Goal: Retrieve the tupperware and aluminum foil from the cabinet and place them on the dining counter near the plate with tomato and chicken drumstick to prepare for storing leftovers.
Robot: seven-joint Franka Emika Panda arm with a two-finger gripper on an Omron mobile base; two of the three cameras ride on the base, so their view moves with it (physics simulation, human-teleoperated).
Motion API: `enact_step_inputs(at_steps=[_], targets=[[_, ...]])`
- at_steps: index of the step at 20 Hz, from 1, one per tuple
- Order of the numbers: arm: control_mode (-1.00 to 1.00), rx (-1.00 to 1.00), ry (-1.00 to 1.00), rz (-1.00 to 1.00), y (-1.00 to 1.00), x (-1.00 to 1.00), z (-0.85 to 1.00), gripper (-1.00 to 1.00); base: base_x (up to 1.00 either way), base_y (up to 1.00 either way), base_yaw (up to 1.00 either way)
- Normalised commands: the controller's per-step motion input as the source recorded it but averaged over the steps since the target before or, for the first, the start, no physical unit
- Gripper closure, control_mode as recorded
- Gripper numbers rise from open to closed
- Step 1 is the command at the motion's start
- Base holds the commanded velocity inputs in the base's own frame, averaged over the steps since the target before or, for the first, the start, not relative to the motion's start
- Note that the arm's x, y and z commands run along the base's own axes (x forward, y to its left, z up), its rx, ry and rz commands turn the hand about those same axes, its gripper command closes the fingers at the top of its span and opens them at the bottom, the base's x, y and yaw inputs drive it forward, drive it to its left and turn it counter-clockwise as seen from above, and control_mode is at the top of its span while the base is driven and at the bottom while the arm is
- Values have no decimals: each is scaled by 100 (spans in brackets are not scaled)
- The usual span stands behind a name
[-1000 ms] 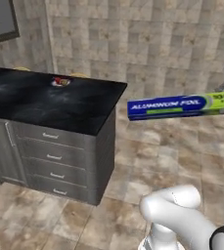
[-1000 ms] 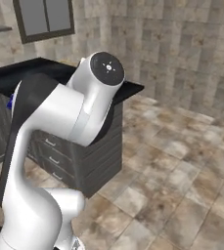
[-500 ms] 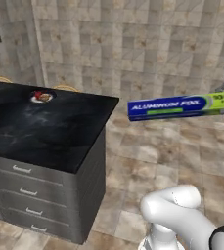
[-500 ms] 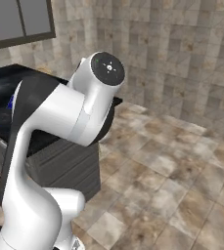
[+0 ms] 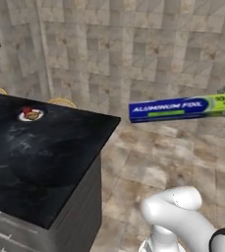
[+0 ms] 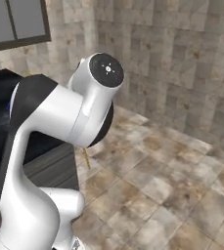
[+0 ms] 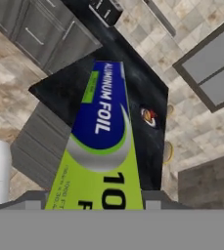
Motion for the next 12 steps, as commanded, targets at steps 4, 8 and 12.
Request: enact_step_inputs(at_steps=[4, 8, 12], targets=[[100, 0, 0, 0, 0, 0, 0, 100, 100, -62, 43], [100, 0, 0, 0, 0, 0, 0, 100, 100, -63, 51], [100, 0, 0, 0, 0, 0, 0, 100, 100, -77, 49]])
